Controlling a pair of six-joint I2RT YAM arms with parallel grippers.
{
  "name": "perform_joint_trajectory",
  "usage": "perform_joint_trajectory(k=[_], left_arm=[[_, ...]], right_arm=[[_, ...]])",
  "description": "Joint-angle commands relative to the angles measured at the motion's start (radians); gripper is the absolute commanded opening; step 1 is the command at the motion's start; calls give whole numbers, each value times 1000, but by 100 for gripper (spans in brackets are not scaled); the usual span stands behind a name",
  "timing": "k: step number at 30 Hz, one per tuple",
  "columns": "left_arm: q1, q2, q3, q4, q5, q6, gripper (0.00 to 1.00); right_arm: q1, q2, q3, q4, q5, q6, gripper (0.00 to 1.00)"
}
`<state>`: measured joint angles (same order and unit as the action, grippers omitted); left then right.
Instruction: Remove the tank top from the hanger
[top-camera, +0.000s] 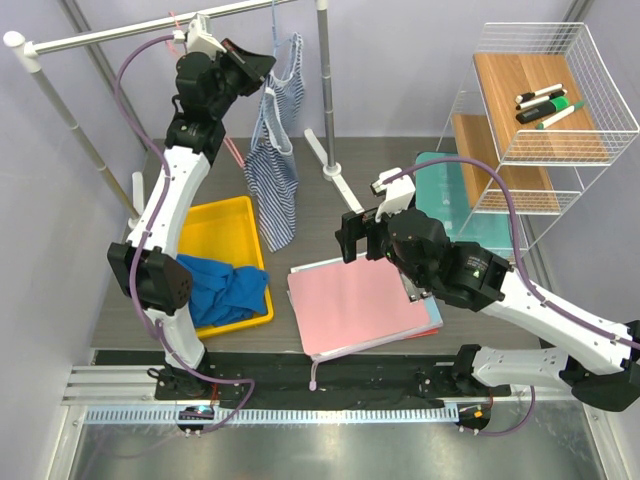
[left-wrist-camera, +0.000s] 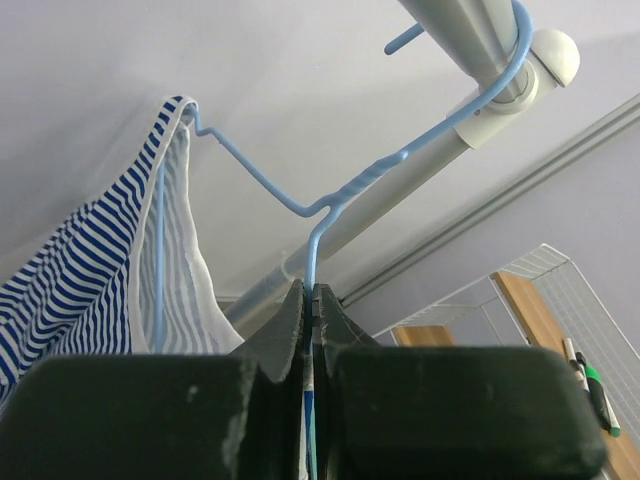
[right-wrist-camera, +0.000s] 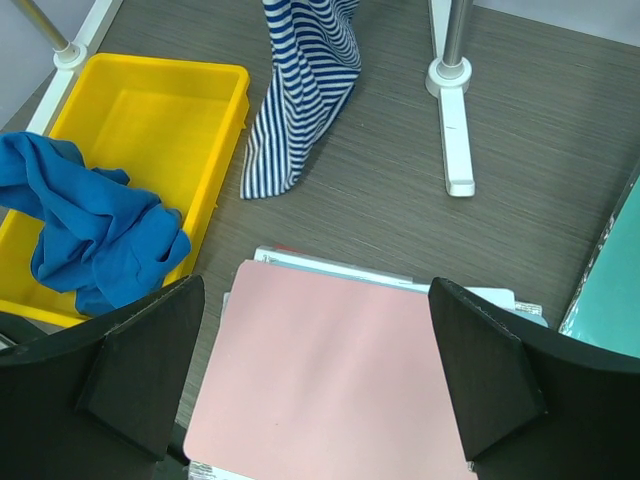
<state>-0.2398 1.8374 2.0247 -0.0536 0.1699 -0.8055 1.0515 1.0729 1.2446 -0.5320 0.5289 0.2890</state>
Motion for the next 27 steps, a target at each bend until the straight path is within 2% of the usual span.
perform_joint_trajectory(k=[1, 4, 8, 12, 22, 27], left_arm=[[2, -46, 2, 97, 11, -17, 0], [2, -52, -15, 87, 6, -18, 2], [2, -56, -55, 132, 32, -41, 16], [4, -40, -50, 152, 77, -66, 24], [2, 6, -12, 179, 163, -118, 27], [4, 11, -12, 169, 158, -119, 31]], right_arm=[[-1, -18, 3, 18, 2, 10, 100], [-1, -19, 1, 17, 0, 13, 100], [-2, -22, 3, 18, 2, 10, 100], [-2, -24, 3, 17, 5, 12, 100], [-2, -14, 1, 18, -1, 15, 100], [-1, -19, 1, 17, -1, 19, 100]])
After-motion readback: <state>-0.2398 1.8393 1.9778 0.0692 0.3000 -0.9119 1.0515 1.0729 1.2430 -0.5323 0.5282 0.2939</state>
